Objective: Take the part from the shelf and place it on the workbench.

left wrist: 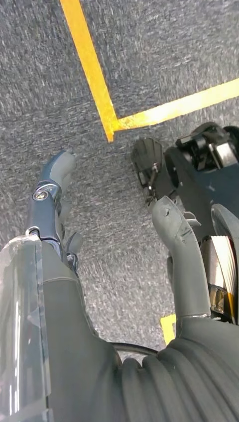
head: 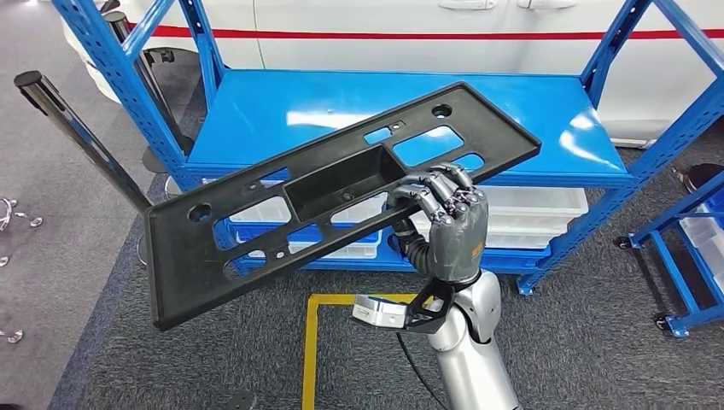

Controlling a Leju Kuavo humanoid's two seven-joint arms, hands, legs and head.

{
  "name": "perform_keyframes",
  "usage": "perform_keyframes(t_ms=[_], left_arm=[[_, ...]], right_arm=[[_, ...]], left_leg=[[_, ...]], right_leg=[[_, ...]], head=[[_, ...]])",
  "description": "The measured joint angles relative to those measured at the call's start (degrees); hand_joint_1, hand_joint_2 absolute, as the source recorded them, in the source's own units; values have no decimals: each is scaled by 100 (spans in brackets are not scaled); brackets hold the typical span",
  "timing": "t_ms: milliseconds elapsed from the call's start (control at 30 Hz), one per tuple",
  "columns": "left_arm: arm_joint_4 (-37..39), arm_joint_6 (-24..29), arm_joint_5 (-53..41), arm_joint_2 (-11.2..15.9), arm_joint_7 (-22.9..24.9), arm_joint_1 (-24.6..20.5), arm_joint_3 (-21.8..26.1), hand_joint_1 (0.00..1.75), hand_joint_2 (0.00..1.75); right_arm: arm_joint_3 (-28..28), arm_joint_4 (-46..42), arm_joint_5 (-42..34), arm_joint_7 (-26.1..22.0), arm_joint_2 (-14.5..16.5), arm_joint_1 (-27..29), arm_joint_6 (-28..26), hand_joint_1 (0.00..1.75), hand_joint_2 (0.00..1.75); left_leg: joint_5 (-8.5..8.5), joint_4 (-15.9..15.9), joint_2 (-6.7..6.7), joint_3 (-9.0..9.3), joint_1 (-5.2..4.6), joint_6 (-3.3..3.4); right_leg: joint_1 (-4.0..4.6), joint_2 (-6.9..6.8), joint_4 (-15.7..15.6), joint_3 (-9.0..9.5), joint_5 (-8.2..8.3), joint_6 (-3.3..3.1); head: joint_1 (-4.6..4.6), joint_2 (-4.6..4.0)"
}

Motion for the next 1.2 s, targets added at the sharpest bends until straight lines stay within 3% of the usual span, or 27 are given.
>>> perform_keyframes(t_ms=[67,133,200,267,300,333,400,467,500,533,600,633,667,767,800,867,933,1000,1033,1133,1200], left_arm=[[1,-3,-20,-3,-1,-7,0,0,175],[1,-6,-25,-6,-1,-13,0,0,175],[1,-6,-25,-7,-1,-15,0,0,175],[1,-6,-25,-7,-1,-15,0,0,175],[1,-6,-25,-7,-1,-14,0,0,175],[1,-6,-25,-7,-1,-15,0,0,175],[0,-6,-25,-7,-1,-21,0,0,175],[-1,-5,-25,-7,-1,-39,0,0,175],[-1,-5,-25,-6,-1,-45,0,0,175],[-1,-5,-24,-6,-1,-48,0,0,175],[1,-7,-24,-6,-1,-39,0,0,175],[1,-8,-24,-8,-1,-41,0,0,175],[1,-10,-25,-10,-2,-45,0,0,175],[1,-14,-26,-14,-2,-61,0,0,175],[1,-16,-26,-14,-2,-61,0,0,175],[1,-28,-27,-15,-1,-59,0,0,175],[-1,-46,-27,-20,-1,-58,0,0,175],[-1,-55,-29,-26,-1,-58,0,0,175],[-1,-57,-33,-28,1,-56,0,0,175],[-1,-71,-64,-34,24,-36,0,0,175],[0,-81,-107,-36,55,-13,0,0,175]], right_arm=[[-11,-14,8,0,1,6,-1,175,175],[-20,-14,17,0,2,7,1,175,175],[-21,-14,20,0,4,7,2,175,175],[-22,-14,20,0,5,8,2,175,175],[-22,-13,20,0,5,8,2,175,175],[-22,-12,20,0,4,8,2,175,175],[-22,-12,20,0,4,8,2,175,175],[-24,-21,21,0,5,9,1,175,175],[-24,-27,22,0,5,11,1,175,175],[-23,-35,24,0,5,12,1,175,175],[-23,-40,27,0,4,13,2,175,175],[-25,-40,27,0,2,13,2,175,175],[-25,-41,32,0,1,13,2,175,175],[-26,-40,79,1,-3,13,2,175,175],[-26,-39,96,2,-4,13,2,175,175],[-27,-36,124,7,-6,13,2,175,175],[-24,-31,151,11,-6,10,2,175,175],[-15,-28,187,16,-2,7,2,175,175],[-11,-27,204,20,-1,6,2,175,175],[-8,-16,232,26,2,5,2,175,175],[-7,-9,247,26,3,8,2,175,175]], left_leg=[[81,-1,-1,-28,2,-72],[-17,87,-10,-96,17,-134],[-479,555,-18,-273,39,-183],[-946,1279,-18,-469,56,-229],[-1016,1525,-18,-492,66,-246],[-966,1596,-17,-429,73,-256],[-695,1141,-17,9,84,-254],[-637,345,-25,590,72,-219],[-667,79,-32,752,57,-194],[-701,-60,-39,820,39,-167],[-626,-104,-36,767,32,-98],[-572,-116,-25,741,40,-55],[-508,-134,-12,699,51,-6],[-327,-137,8,502,47,74],[-274,-129,10,422,40,73],[-176,-109,11,264,33,57],[-95,-76,7,129,34,26],[-27,-41,4,40,24,-30],[5,-36,4,20,22,-64],[27,-13,-4,-40,31,-159],[-296,313,-12,-183,45,-209]], right_leg=[[19,3,-134,24,-4,-67],[1,-14,-169,-40,106,-160],[-17,-34,-189,-156,230,-237],[-14,-39,-178,-314,348,-261],[-13,-40,-167,-401,407,-257],[-14,-40,-153,-489,463,-249],[-19,-37,-116,-655,569,-220],[-11,-35,-80,-771,662,-167],[-8,-37,-74,-796,706,-133],[-9,-42,-80,-809,753,-96],[-24,-44,-96,-820,820,-25],[-31,-36,-60,-849,767,4],[-34,-26,71,-905,605,26],[-49,-9,1015,-1191,-179,71],[-56,-9,1310,-1240,-301,83],[-70,-10,1414,-1095,-199,93],[-77,-10,796,-591,25,78],[-53,0,105,-133,38,30],[-37,6,-65,-39,3,3],[-32,-1,-144,-68,88,-109],[-46,-19,-170,-138,174,-209]], head=[[-1,0],[-2,0],[-5,0],[-8,0],[-8,0],[-8,0],[-8,0],[-6,0],[-6,0],[-5,0],[-6,0],[-5,0],[-3,0],[3,0],[4,0],[4,0],[3,0],[2,0],[2,0],[2,0],[1,0]])
